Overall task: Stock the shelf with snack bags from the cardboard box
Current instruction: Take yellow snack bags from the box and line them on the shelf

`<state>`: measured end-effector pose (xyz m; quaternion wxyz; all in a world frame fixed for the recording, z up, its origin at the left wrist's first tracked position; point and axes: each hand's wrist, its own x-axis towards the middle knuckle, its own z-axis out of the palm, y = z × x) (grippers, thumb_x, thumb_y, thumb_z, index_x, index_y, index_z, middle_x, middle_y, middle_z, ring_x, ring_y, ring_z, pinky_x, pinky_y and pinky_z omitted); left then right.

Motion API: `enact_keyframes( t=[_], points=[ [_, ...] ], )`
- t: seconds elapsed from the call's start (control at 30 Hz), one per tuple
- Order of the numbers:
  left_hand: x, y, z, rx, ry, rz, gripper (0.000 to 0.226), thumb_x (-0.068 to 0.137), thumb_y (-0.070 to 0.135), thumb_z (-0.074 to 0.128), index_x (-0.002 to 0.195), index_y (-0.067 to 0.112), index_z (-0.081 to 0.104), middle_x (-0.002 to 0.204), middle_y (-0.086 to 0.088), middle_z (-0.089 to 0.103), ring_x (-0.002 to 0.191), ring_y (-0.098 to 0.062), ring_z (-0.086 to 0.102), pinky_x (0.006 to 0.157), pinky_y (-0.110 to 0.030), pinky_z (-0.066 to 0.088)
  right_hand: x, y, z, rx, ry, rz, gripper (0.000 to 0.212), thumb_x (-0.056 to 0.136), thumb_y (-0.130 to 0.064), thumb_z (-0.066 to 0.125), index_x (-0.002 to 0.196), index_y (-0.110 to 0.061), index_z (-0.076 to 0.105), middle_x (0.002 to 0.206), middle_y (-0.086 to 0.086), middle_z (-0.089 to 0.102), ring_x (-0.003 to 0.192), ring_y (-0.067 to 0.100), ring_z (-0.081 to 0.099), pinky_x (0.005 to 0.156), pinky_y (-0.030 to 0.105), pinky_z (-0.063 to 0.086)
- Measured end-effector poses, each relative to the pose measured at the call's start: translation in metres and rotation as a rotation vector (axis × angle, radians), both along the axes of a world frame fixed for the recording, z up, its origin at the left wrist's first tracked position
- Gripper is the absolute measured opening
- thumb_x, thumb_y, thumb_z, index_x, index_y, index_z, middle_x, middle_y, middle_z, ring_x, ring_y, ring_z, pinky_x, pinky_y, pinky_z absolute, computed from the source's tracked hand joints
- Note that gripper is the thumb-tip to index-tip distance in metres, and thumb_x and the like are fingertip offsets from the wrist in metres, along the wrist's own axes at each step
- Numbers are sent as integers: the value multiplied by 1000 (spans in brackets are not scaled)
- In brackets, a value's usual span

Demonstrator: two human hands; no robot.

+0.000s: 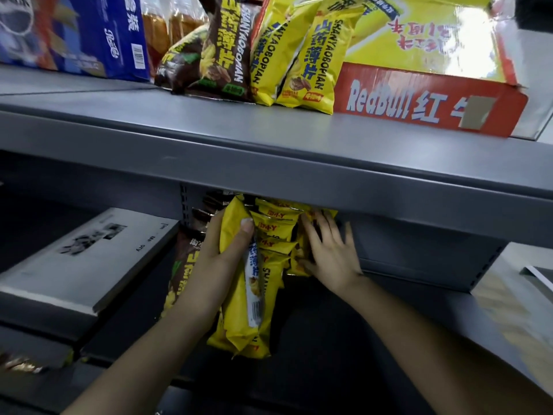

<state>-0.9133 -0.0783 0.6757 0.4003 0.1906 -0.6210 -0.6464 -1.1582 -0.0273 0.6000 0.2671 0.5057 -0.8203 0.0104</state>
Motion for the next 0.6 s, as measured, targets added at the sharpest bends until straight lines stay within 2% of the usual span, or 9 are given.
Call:
enact_keyframes(
  t=[0.1,0.13,0.27,0.33,0.4,0.47,0.5,0.57,0.6],
  points=[
    [-9,17,2,-44,-11,-18,20,76,55,52,91,68,51,93,32,66,85,11,64,69,-12,51,9,21,5,-86,-63,46,71,88,-44,58,147,-13,33,150,13,31,141,30,28,112,57,24],
    [-14,24,3,-58,-21,-31,20,76,55,51,90,69,50,92,34,65,84,14,62,67,-8,48,11,29,7,-101,-84,67,66,89,-42,56,145,-12,37,150,14,32,140,31,30,111,55,27],
    [-38,56,0,-144,-47,-54,31,76,56,52,105,49,46,96,36,61,89,20,56,71,1,41,28,64,20,-91,-221,188,53,93,-40,47,137,-11,47,148,13,35,129,34,40,96,47,42],
    [-54,71,-8,-222,-107,-17,36,81,59,56,110,41,43,107,24,60,100,9,56,83,-11,42,34,82,22,-127,-397,244,53,94,-42,39,132,-7,51,141,15,41,121,34,45,94,47,44],
    [-70,80,-20,-316,-207,75,37,85,57,54,110,38,35,119,12,51,108,-7,52,87,-25,40,42,96,25,-266,-738,289,41,98,-33,41,125,-5,56,129,15,51,116,26,50,100,42,42],
    [-86,85,-30,-375,-286,161,39,84,56,50,111,35,32,118,11,39,109,-13,48,84,-27,36,49,109,28,-417,-1029,263,26,101,-22,44,111,-8,63,115,10,61,109,17,57,100,33,43],
    [-93,87,-35,-388,-324,198,43,84,57,49,114,31,33,114,11,34,110,-16,47,81,-27,36,52,116,28,-466,-1170,259,25,101,-25,43,105,-13,65,108,3,66,106,12,60,96,26,45],
    [-107,87,-43,-377,-398,247,50,86,55,51,120,23,33,112,8,30,112,-22,48,78,-28,36,56,132,27,-459,-1394,293,21,97,-31,46,99,-21,64,93,-14,68,94,1,63,84,16,48],
    [-113,87,-46,-365,-430,257,52,87,53,52,122,20,33,113,3,32,114,-26,47,79,-29,36,57,139,23,-395,-1435,306,15,96,-29,49,100,-21,61,88,-17,67,88,-2,63,79,14,49]
  ],
)
